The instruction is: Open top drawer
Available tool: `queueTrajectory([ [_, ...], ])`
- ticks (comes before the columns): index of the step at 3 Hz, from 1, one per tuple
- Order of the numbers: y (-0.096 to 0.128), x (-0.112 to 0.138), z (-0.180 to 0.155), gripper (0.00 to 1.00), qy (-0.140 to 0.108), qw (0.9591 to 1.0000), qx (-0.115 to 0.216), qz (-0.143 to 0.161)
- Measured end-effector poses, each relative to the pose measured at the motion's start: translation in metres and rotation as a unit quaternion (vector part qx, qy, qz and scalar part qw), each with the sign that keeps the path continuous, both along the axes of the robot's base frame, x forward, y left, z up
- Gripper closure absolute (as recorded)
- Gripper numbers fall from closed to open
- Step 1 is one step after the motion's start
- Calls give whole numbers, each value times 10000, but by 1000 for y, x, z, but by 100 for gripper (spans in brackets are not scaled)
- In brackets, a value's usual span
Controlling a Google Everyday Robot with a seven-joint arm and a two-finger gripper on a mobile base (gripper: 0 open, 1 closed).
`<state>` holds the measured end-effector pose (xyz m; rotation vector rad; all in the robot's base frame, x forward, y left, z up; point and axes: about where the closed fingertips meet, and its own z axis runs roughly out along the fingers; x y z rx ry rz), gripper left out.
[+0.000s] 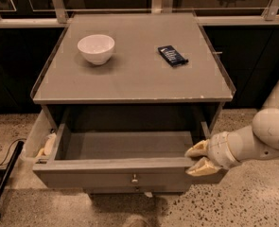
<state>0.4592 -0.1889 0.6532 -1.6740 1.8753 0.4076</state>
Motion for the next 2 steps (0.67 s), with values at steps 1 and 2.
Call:
queueTrajectory([
  [1,-9,-17,6,100,-44,10000,69,-54],
  [2,-9,-17,6,81,-44,10000,69,-54],
])
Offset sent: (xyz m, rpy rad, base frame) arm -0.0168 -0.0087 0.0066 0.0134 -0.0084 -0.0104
